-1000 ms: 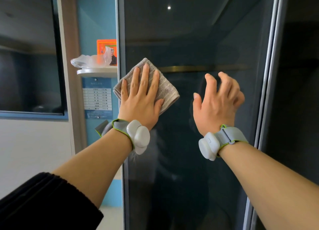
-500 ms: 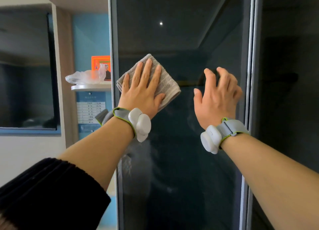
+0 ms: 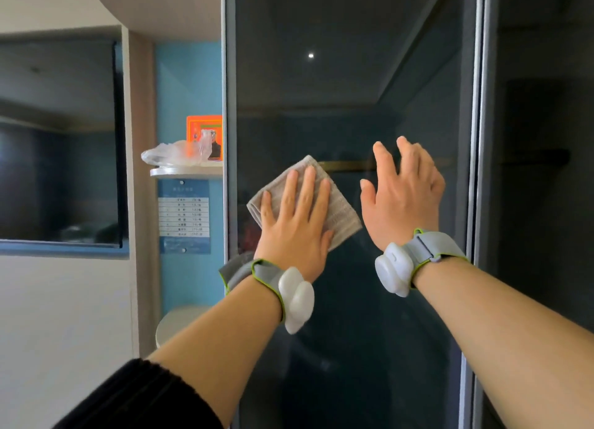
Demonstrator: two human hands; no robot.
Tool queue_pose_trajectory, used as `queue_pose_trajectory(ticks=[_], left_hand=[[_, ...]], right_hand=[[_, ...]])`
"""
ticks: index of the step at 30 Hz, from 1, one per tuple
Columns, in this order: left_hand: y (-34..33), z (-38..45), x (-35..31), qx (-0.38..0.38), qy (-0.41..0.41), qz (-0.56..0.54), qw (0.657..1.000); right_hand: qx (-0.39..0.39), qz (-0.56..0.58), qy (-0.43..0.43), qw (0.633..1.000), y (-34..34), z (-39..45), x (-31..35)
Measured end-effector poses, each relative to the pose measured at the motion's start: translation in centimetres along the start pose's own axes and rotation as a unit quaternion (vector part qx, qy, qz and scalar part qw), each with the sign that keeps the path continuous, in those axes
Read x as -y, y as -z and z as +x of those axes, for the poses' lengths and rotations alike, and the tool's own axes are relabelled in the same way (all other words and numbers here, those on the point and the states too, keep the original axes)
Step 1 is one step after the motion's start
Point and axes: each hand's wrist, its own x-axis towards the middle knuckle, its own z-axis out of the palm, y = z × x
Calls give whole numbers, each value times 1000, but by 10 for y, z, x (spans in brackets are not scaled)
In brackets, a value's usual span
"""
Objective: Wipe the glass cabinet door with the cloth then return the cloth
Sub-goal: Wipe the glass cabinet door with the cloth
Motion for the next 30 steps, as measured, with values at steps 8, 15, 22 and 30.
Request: queue_pose_trajectory(ticks=[8, 15, 22, 30], left_hand=[[1, 3, 24, 8, -6, -17, 1000], [-8, -15, 29, 0, 8, -17, 1000], [-24, -67, 34, 32, 12, -26, 999], [-43, -121, 14, 73, 14, -13, 997]], right_hand=[[19, -1, -10, 1000, -4, -7, 5], [13, 6, -2, 1000, -5, -27, 8], [40, 11, -8, 999, -10, -61, 8], [67, -2, -7, 998, -13, -98, 8]])
